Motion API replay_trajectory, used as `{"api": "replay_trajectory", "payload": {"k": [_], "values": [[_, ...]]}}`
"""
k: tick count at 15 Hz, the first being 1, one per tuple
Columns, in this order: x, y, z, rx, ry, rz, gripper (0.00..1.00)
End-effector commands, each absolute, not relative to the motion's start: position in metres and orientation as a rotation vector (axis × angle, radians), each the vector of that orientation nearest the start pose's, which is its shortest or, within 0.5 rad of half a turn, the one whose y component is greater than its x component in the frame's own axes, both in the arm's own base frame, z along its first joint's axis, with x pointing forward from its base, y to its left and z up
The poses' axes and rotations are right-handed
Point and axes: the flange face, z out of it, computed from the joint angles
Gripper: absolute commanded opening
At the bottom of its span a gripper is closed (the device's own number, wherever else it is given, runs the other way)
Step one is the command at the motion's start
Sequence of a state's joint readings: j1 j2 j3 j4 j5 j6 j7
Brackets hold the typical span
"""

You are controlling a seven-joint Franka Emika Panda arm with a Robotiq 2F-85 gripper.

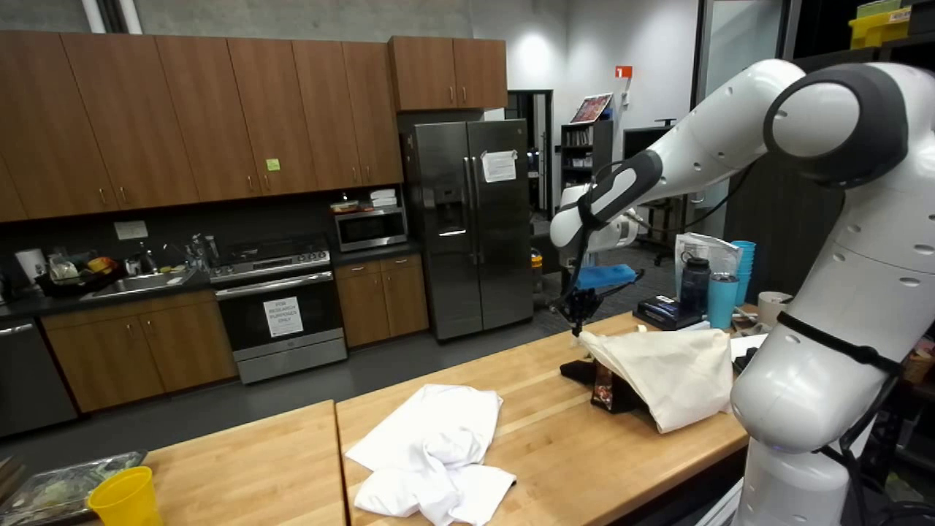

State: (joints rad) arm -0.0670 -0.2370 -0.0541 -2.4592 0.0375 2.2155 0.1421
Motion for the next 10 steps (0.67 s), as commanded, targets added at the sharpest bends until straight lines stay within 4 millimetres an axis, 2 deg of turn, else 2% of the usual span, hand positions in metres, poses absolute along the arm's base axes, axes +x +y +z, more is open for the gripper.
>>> {"api": "replay_trajectory", "payload": {"k": [1,5,6,7,8,10], "values": [[0.444,-0.053,0.389,-3.066,0.438,0.006,0.01],[0.443,-0.052,0.388,-3.066,0.437,0.011,0.01],[0.443,-0.052,0.388,-3.066,0.437,0.012,0.26],[0.442,-0.052,0.385,-3.077,0.435,0.027,0.27],[0.44,-0.05,0.38,-3.06,0.418,0.059,0.05],[0.439,-0.046,0.376,-3.063,0.399,0.065,0.02]]}}
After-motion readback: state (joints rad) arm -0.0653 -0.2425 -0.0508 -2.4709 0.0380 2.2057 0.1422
